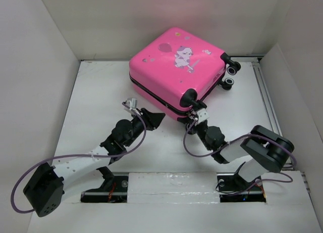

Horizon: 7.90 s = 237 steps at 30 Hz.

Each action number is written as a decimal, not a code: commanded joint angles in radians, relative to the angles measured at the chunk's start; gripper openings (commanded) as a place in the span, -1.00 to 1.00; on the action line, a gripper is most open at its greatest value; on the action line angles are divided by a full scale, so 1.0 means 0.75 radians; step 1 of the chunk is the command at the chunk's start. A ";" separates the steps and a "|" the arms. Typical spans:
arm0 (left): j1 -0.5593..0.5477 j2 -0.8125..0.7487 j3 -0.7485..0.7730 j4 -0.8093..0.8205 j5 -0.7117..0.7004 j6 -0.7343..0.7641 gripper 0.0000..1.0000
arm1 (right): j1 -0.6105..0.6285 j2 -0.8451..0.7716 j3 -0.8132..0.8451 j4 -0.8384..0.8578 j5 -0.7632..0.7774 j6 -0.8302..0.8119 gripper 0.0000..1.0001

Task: Pack the luggage

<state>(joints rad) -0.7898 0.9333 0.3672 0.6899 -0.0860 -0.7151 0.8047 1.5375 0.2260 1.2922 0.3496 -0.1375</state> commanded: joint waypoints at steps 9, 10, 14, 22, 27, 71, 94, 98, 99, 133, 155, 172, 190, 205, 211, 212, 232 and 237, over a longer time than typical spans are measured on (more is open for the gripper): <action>-0.053 0.056 0.001 0.101 0.010 0.000 -0.39 | 0.034 -0.093 0.120 0.684 -0.086 -0.050 -0.37; -0.053 0.056 0.001 0.101 0.010 0.000 -0.39 | 0.034 -0.081 0.134 0.684 -0.086 -0.030 -0.45; -0.053 0.056 0.001 0.101 -0.002 0.000 -0.39 | 0.048 -0.052 0.165 0.684 -0.084 -0.011 -0.53; -0.053 0.150 0.056 0.003 -0.102 0.000 -0.65 | 0.127 0.022 0.202 0.697 -0.070 0.055 -0.82; -0.053 0.255 0.087 0.003 -0.090 -0.012 -0.71 | 0.191 -0.150 0.006 0.682 0.006 0.020 -0.15; -0.540 1.079 0.801 -0.511 -1.413 -0.278 -0.18 | -0.110 -1.267 0.443 -1.608 -0.376 0.247 0.02; -0.450 1.167 0.852 -0.063 -1.391 0.080 -1.00 | -0.110 -1.254 0.349 -1.484 -0.528 0.247 0.00; -0.438 1.114 0.809 -0.071 -1.405 0.060 -1.00 | -0.110 -1.254 0.349 -1.471 -0.528 0.247 0.00; -0.438 1.098 0.793 -0.071 -1.405 0.060 -1.00 | -0.110 -1.254 0.349 -1.471 -0.515 0.247 0.00; -0.422 0.772 0.312 0.086 -1.368 0.086 -1.00 | -0.110 -0.531 0.842 -1.506 -0.746 0.324 1.00; -0.389 0.746 0.261 0.119 -1.421 0.172 -1.00 | -0.097 -0.436 0.748 -1.402 -0.468 0.353 -1.00; -0.464 0.753 0.267 0.264 -1.049 0.360 -1.00 | -0.110 -0.590 0.695 -1.457 -0.578 0.312 -1.00; -0.481 1.136 0.525 0.683 -1.237 0.473 -0.10 | -0.073 -0.534 0.774 -1.457 -0.840 0.300 -1.00; -0.507 1.216 0.619 1.322 -1.423 1.023 -0.71 | 0.001 -0.534 0.736 -1.445 -0.857 0.326 -1.00; -0.507 1.167 0.558 1.412 -1.436 1.068 -1.00 | 0.001 -0.522 0.709 -1.414 -0.845 0.339 -1.00; -0.507 1.167 0.541 1.452 -1.436 1.090 -1.00 | 0.001 -0.522 0.709 -1.414 -0.845 0.339 -1.00; -0.479 0.981 0.091 1.831 -1.669 1.483 -1.00 | -0.067 -0.720 0.517 -1.457 -0.652 0.339 -1.00; -0.409 0.850 0.022 1.780 -1.665 1.455 -1.00 | -0.067 -0.747 0.474 -1.469 -0.652 0.339 -1.00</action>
<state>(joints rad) -1.1481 1.6451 0.4091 1.3136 -1.2221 0.3538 0.7494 1.0313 0.5915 0.1646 -0.1097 0.1036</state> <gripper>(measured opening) 0.003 0.573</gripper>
